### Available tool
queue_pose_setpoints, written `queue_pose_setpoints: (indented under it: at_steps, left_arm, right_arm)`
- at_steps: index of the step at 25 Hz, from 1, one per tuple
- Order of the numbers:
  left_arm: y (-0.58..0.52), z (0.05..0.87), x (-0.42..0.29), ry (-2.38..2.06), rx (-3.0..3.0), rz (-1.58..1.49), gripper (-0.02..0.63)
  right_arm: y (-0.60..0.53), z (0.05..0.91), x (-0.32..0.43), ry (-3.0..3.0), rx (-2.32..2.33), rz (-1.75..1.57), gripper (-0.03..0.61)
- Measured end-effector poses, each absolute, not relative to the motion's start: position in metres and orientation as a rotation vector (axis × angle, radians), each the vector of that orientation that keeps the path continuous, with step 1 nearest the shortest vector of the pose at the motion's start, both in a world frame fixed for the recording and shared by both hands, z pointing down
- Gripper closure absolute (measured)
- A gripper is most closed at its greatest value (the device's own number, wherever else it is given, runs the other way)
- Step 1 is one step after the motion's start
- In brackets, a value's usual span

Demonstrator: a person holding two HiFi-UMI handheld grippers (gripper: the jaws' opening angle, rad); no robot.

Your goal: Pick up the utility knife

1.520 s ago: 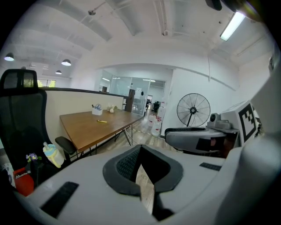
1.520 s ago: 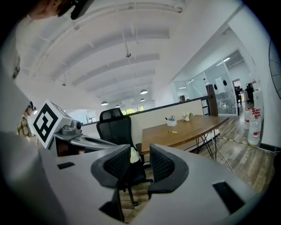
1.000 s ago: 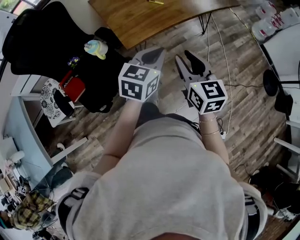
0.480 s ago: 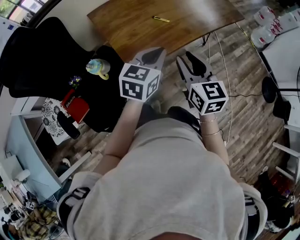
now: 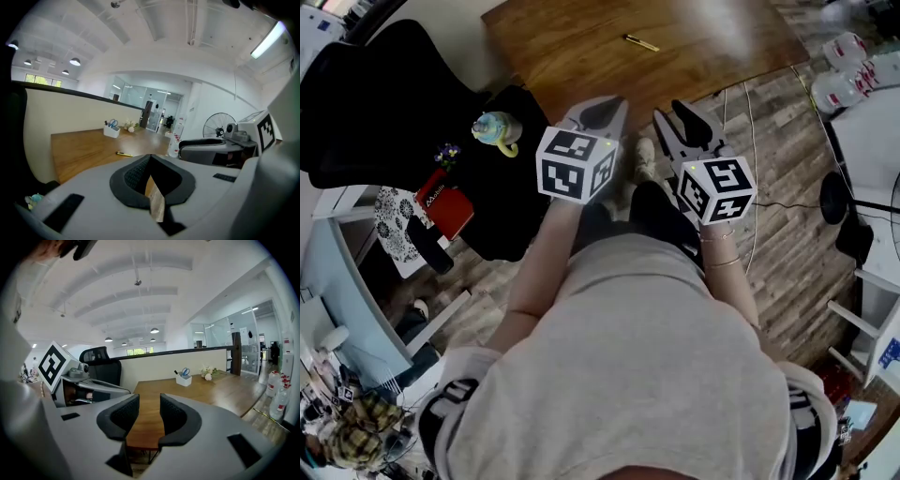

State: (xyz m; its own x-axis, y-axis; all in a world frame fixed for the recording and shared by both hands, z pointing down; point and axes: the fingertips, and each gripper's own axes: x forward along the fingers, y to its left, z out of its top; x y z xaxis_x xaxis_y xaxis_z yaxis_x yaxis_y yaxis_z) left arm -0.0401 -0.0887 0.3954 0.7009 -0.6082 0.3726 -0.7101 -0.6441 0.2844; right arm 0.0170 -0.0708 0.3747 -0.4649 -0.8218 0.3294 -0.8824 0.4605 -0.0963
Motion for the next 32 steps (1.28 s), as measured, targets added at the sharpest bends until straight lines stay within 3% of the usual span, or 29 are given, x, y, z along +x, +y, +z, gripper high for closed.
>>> queue_pose_setpoints:
  at_steps: [12, 22, 32]
  left_arm:
    - [-0.195, 0.395, -0.046, -1.257, 2.378, 0.366, 0.603]
    - [-0.297, 0.385, 0.000, -1.428, 2.296, 0.358, 0.603]
    - [-0.311, 0.415, -0.005, -1.555, 2.115, 0.338, 0.603]
  right_arm:
    - [-0.202, 0.374, 0.008, -2.638, 1.181, 0.359, 0.442]
    - [-0.310, 0.366, 0.059, -2.737, 1.011, 0.349, 0.443]
    - [-0.339, 0.392, 0.053, -2.769, 0.779, 0.399, 0.445]
